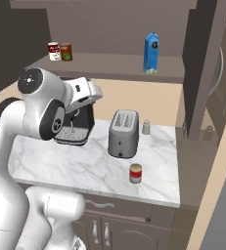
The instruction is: Pick the cans from the counter and place them in their designated side in the cabinet.
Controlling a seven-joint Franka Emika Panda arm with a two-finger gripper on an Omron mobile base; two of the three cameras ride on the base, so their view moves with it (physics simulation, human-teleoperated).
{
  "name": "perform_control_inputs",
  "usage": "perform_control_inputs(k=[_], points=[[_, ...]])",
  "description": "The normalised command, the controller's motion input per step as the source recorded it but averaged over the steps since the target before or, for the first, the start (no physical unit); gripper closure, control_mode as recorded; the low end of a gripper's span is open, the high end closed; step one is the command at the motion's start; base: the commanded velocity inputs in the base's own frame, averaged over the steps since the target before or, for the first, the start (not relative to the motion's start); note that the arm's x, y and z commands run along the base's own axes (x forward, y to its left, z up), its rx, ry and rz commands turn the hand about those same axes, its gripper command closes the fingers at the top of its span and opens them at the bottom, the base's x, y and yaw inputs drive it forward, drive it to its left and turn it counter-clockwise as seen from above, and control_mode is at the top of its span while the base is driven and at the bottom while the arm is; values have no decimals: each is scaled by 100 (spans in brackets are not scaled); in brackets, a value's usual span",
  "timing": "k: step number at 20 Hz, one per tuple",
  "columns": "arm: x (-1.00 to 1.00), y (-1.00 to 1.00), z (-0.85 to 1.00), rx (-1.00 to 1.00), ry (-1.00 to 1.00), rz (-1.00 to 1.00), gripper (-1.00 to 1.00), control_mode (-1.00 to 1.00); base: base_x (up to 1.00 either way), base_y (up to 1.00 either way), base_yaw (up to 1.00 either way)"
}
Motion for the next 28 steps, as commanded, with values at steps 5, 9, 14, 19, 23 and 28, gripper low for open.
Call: perform_control_inputs(k=[5, 9, 14, 19, 23, 28], points=[[-3, -34, -15, 4, 1, -12, -100, -100, 0, 0, 0], [-6, -39, -15, 9, 1, -9, -100, -100, 0, 0, 0], [-6, -39, -17, 13, 1, -6, -100, -100, 0, 0, 0], [-7, -28, -12, 11, 2, -4, -100, -100, 0, 0, 0], [-11, -20, -11, 3, 6, -4, -100, -100, 0, 0, 0], [-11, -20, -15, 1, 11, -6, -100, -100, 0, 0, 0]])
